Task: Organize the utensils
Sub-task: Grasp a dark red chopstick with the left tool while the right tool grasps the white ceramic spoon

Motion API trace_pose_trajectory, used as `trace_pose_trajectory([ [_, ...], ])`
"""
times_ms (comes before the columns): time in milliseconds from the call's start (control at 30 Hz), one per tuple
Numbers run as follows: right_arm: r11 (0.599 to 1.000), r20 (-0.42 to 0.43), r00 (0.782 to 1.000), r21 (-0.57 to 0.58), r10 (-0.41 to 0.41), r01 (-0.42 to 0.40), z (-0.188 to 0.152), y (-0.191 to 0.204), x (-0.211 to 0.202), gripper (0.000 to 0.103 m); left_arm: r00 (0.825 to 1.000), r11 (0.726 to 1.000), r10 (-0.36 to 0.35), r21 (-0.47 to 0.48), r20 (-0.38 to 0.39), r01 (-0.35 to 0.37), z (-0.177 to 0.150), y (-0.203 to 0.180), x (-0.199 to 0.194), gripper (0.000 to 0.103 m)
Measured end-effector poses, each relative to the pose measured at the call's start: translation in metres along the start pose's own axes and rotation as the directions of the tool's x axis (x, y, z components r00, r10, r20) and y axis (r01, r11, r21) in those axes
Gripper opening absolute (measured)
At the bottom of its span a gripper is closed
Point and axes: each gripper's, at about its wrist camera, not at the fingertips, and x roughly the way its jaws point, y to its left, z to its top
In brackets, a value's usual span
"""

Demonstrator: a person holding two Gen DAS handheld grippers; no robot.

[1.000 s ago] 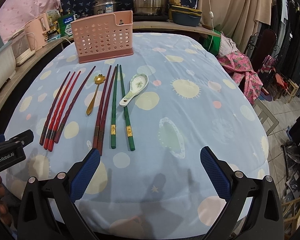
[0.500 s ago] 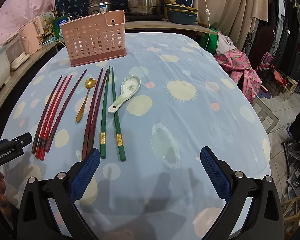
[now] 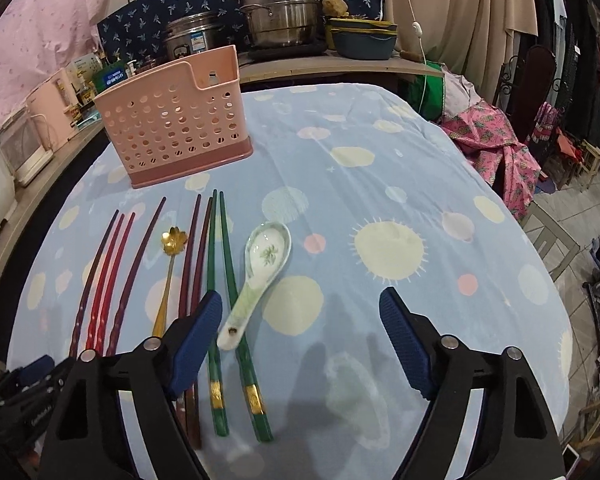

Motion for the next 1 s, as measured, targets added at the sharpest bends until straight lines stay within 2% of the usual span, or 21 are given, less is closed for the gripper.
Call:
trace_pose_trajectory([
  [100,1.000,-0.022,1.000,0.009,0.014,-0.014,0.008,0.006,0.017,0.060,1.000,1.000,-0.002,0.009,0.006,0.002,-0.001,-0.001,0.000,0.038],
  [167,1.000,-0.036,0.999,0.009,0.015,-0.014,0.008,0.009,0.026,0.054,1.000,1.000,-0.002,0.015,0.010,0.002,-0.001,-0.002,0.000,0.037],
  [300,1.000,-0.079,0.997,0.022,0.024,-0.022,0.001,0.009,0.040,0.034,1.000,1.000,0.002,0.022,0.020,-0.003,-0.003,-0.003,0.000,0.037],
  [400,0.999,-0.096,0.995,0.029,0.032,-0.029,-0.004,0.007,0.044,0.027,1.000,1.000,0.003,0.023,0.022,-0.004,-0.003,-0.003,0.000,0.037],
  [733,0.999,-0.069,0.996,0.028,0.048,-0.046,-0.001,0.012,0.036,0.027,1.000,1.000,0.004,0.022,0.027,-0.005,-0.005,-0.005,-0.001,0.037],
  [1000,0.999,-0.097,0.994,0.004,0.048,-0.048,-0.006,0.020,0.044,0.027,0.999,1.000,0.004,0.025,0.032,-0.005,-0.006,-0.006,-0.002,0.037],
])
